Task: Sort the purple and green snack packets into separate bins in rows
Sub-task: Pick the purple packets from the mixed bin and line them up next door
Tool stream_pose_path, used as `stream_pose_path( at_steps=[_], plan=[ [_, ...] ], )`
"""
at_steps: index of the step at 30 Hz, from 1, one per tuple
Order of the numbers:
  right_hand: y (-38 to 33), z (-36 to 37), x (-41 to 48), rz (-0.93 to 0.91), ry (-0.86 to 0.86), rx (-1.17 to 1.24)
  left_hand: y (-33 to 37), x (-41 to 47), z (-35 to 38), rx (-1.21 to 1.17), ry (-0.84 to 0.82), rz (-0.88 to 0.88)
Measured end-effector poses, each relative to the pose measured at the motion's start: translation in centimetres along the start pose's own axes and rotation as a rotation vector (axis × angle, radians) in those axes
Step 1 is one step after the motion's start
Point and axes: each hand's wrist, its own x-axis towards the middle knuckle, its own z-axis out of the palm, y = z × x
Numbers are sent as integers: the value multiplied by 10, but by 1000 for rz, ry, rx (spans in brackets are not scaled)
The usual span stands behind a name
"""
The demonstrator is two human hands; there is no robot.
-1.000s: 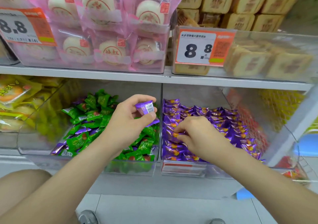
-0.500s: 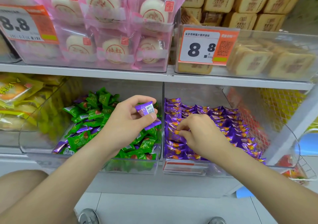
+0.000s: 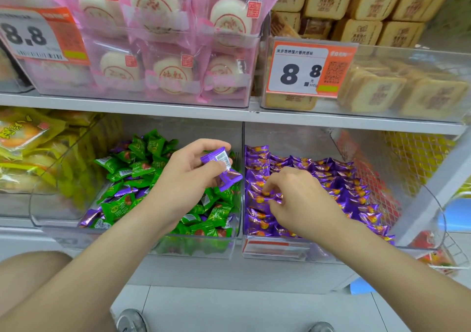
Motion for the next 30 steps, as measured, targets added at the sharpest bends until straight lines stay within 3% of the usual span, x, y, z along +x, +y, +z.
stream_pose_path(
  at_steps=[4,10,12,15,16,19,21,24,28,30],
  plan=[
    [-3,-8,-3,-51,146,93,3,-1,0,-77,-9,13],
    [-8,-11,-10,-67,115,97,4,-6,2,35,-75,49],
    [-14,-18,-11,-18,163,371,6,-7,3,62,-87,79],
    [-25,-35,-15,-12,39,1012,9,-10,4,37,-108,93],
    [-27,-38,-17,-70,48,1026,9,-11,5,31,-104,84],
    [-24,-37,-18,-219,212,649,6,-12,7,45,-69,31],
    [-23,-35,-18,-231,266,554,7,-14,8,36,-67,16],
    [-16,-38,-17,-78,251,656,10,-16,7,128,-93,84],
    [-12,-49,-19,19,-1,886,4,-13,4,269,-131,206],
    [-9,-49,-20,22,-65,886,0,-12,5,312,-110,235]
  ],
)
